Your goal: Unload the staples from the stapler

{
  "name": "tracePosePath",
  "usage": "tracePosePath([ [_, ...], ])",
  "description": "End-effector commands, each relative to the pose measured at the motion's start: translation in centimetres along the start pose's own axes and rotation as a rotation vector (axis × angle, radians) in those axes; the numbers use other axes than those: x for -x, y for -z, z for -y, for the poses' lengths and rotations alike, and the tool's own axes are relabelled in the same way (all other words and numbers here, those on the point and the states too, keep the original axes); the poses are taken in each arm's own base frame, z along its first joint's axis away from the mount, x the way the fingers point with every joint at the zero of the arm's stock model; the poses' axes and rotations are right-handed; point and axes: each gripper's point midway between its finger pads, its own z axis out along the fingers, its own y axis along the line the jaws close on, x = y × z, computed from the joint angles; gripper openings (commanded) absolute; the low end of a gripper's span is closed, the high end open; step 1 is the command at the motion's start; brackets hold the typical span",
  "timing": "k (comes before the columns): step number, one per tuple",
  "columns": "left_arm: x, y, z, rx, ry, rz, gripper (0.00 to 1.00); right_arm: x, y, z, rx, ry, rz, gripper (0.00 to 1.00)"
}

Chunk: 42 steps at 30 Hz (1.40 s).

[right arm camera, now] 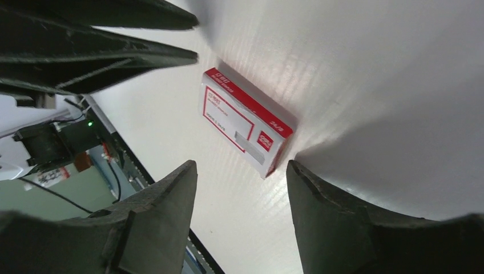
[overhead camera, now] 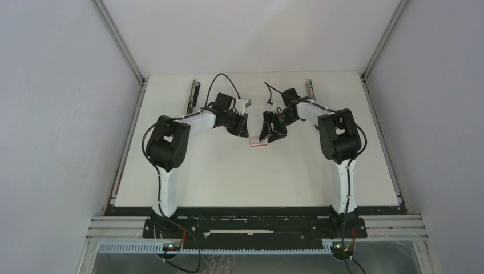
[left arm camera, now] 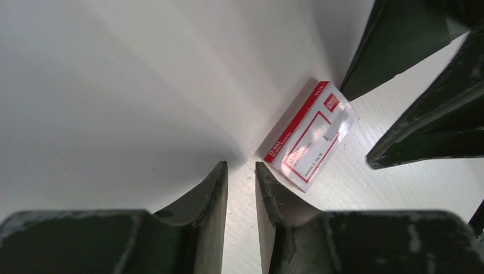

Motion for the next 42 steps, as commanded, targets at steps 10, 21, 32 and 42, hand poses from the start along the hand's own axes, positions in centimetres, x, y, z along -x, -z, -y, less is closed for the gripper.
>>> tracePosePath([
  [10, 8.9, 16.6, -1.9, 0.267, -0.175, 0.335, 0.77, 4.5, 13.6, 1.1, -0.355, 0.192, 0.331, 1.00],
  [21, 5.1, 28.4, -5.1, 0.567, -0.115, 0.481, 1.00, 2.0, 26.5, 4.7, -0.621, 0.146, 0.641, 1.00],
  [32, -3.1, 35.8, -5.1, 0.896, -0.062, 0.626, 1.00, -5.6, 34.1, 3.9, -0.820, 0.298, 0.913, 1.00],
  [42, -9.2, 37.9, -4.6, 1.083, -0.084, 0.722, 1.00, -12.0, 32.0, 1.8, -0.863, 0.458, 0.942, 1.00],
])
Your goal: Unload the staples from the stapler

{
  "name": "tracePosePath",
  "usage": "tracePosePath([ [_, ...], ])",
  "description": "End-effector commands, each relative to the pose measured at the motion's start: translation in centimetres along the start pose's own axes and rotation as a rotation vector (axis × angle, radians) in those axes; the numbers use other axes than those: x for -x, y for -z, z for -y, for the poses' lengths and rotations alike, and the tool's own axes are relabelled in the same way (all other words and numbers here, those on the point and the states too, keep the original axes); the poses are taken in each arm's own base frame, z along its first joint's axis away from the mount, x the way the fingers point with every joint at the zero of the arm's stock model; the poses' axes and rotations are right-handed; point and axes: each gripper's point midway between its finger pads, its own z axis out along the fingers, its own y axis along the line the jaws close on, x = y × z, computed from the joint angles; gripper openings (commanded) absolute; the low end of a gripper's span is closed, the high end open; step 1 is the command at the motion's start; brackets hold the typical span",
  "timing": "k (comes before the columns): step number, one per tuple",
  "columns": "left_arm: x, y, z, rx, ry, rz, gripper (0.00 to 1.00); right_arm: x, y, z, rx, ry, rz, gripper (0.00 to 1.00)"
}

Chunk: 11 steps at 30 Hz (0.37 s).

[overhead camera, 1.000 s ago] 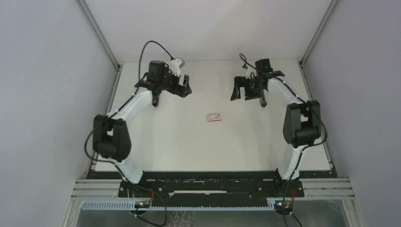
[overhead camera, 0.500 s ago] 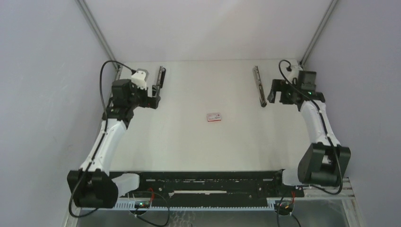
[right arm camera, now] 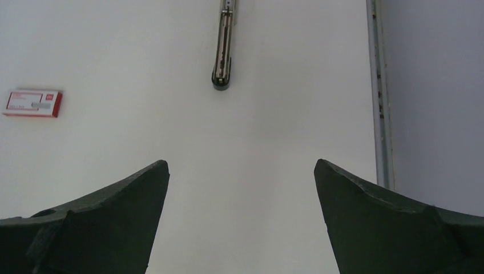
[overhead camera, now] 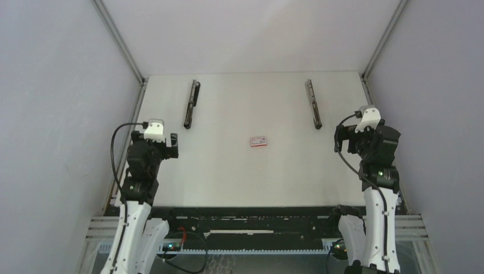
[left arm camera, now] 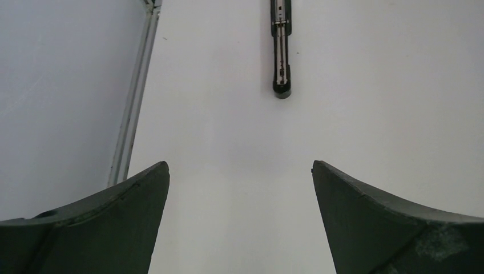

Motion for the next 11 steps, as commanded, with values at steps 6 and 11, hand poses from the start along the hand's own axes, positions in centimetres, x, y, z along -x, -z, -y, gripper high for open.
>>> tracePosePath([
  [6, -1.0, 2.3, -1.4, 0.086, -0.033, 0.105, 1.00, -2.2, 1.4, -0.6, -0.004, 0.058, 0.039, 1.00],
  [11, -1.1, 2.2, -1.0, 0.066, -0.027, 0.117, 1.00, -2.2, 1.7, 0.3, -0.029, 0.046, 0.051, 1.00],
])
